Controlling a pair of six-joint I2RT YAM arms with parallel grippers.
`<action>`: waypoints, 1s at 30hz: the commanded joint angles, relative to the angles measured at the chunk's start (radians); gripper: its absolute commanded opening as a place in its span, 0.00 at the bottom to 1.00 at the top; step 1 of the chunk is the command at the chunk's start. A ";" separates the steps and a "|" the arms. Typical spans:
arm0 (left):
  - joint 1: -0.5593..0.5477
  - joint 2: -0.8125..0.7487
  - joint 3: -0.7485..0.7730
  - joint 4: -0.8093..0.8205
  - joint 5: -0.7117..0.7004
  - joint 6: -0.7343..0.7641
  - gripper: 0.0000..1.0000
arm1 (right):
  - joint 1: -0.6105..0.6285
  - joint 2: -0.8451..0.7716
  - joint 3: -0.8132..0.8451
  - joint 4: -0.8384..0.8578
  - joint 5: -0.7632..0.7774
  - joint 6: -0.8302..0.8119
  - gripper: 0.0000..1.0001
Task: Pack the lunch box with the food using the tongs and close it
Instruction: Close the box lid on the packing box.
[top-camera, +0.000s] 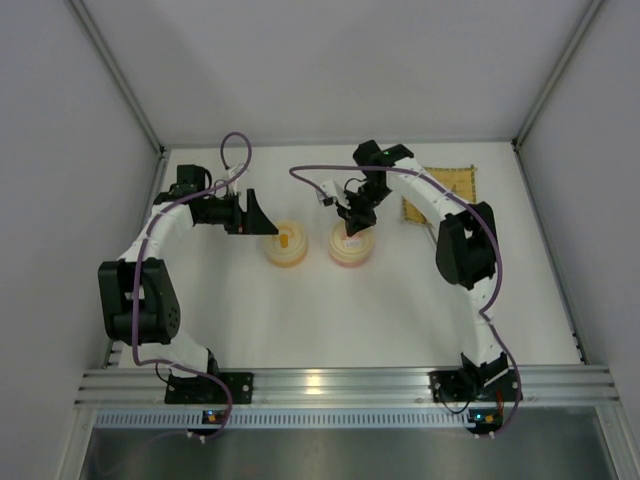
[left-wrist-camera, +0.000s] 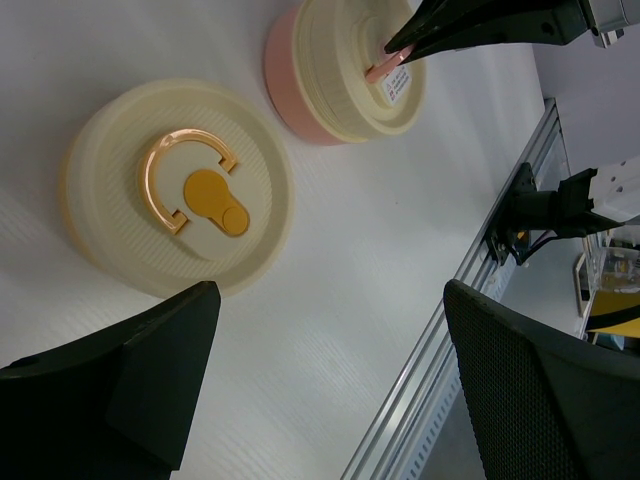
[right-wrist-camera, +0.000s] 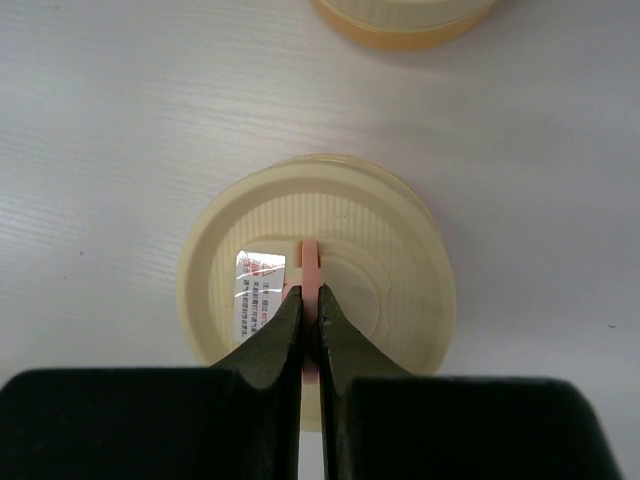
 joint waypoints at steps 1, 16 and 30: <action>0.002 0.001 -0.012 0.032 0.036 0.014 0.98 | -0.004 0.023 0.051 0.029 -0.037 -0.002 0.00; 0.002 0.006 -0.011 0.034 0.036 0.014 0.98 | -0.004 0.044 0.083 0.029 -0.041 0.012 0.00; 0.003 0.009 -0.008 0.037 0.036 0.006 0.98 | 0.007 -0.048 -0.016 0.058 -0.041 0.008 0.00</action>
